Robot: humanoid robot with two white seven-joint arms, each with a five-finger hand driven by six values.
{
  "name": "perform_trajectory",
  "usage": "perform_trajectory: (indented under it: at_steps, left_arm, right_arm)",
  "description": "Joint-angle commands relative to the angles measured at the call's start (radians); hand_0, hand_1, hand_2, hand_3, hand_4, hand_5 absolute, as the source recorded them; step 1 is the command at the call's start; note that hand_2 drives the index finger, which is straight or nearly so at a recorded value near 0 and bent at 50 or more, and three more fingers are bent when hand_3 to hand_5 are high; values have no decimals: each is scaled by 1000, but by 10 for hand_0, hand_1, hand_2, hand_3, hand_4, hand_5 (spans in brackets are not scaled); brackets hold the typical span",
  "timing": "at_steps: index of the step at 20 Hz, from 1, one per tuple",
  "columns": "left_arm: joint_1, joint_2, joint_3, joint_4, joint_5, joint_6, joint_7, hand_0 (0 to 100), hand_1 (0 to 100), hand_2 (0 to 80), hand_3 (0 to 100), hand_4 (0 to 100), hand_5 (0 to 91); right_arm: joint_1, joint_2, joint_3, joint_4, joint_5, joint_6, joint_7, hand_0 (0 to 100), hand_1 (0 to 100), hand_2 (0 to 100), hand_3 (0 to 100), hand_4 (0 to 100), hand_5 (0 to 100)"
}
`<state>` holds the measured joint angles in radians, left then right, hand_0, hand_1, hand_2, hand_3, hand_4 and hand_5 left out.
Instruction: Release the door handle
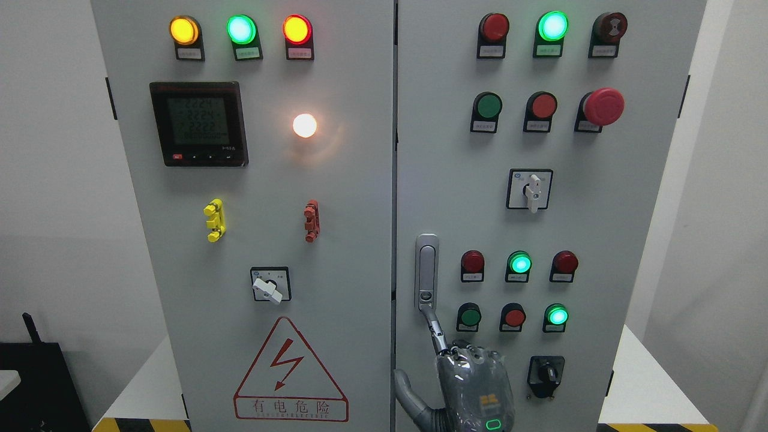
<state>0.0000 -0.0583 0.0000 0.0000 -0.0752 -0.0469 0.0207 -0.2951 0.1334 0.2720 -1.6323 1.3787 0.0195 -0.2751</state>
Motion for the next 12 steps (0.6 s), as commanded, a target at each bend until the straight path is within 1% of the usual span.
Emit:
perform_trajectory:
  at_steps: [1, 12]
  left_arm:
    - [-3, 0, 2, 9, 0, -1, -1, 120, 389, 0, 0, 0, 0]
    - [-3, 0, 2, 9, 0, -1, -1, 120, 389, 0, 0, 0, 0]
  right_arm:
    - [-1, 0, -1, 8, 0, 0, 1, 368, 209, 0, 1000, 902, 991]
    - [-19, 0, -2, 20, 0, 0, 1, 369, 211, 0, 1000, 903, 992]
